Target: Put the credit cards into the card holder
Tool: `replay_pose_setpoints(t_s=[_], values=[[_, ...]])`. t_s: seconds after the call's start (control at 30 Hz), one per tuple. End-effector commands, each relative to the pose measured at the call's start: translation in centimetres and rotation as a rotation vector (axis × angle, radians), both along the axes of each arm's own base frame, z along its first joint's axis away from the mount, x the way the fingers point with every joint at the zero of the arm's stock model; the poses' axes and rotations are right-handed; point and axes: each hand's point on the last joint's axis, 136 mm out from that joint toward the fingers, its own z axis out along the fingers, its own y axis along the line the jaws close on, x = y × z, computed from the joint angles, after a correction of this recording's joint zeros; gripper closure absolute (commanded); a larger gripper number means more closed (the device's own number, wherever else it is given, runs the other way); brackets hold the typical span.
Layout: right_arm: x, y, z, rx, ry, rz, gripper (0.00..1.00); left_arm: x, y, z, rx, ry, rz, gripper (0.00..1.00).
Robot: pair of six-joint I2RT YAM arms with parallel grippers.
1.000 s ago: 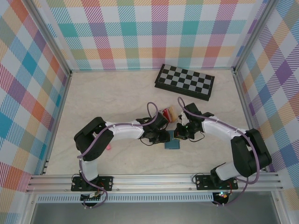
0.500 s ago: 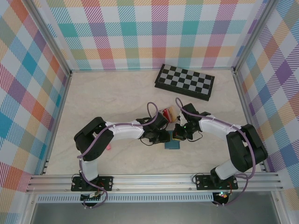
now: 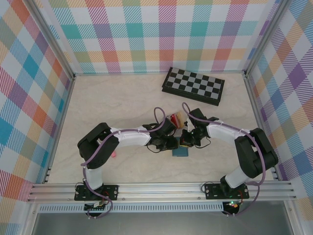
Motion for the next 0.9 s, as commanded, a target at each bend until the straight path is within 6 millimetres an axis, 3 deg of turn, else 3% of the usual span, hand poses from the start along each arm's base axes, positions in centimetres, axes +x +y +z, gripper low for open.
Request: replay_pose_setpoints(t_s=[0.0, 0.27, 0.37, 0.43, 0.53, 0.63, 0.73, 0.87], values=[[-2.5, -1.6, -3.0, -0.093, 0.094, -0.01, 1.0, -0.8, -0.7, -0.9, 0.006, 0.005, -0.029, 0.65], [-4.7, -3.7, -5.0, -0.209, 0.163, -0.035, 1.0, -0.8, -0.7, -1.0, 0.007, 0.004, -0.027, 0.66], [-4.4, -3.4, -4.6, -0.192, 0.143, -0.043, 1.0, -0.6, -0.7, -0.6, 0.0, -0.008, -0.023, 0.65], [-3.2, -2.2, -3.0, -0.129, 0.093, -0.046, 0.94, -0.4, -0.3, 0.1, -0.003, -0.033, -0.01, 0.65], [-0.6, -0.2, 1.6, -0.011, -0.05, -0.037, 0.83, 0.3, 1.1, 2.3, 0.005, -0.118, 0.028, 0.62], [1.9, -0.2, 6.6, 0.013, -0.23, -0.052, 0.67, 1.1, 3.7, 4.9, 0.049, -0.224, 0.079, 0.59], [3.9, -3.3, 10.0, -0.122, -0.399, -0.131, 0.43, 1.9, 7.4, 7.3, 0.139, -0.347, 0.145, 0.51], [6.4, -12.7, 11.9, -0.524, -0.566, -0.357, 0.18, 3.8, 14.4, 10.6, 0.323, -0.525, 0.255, 0.32]])
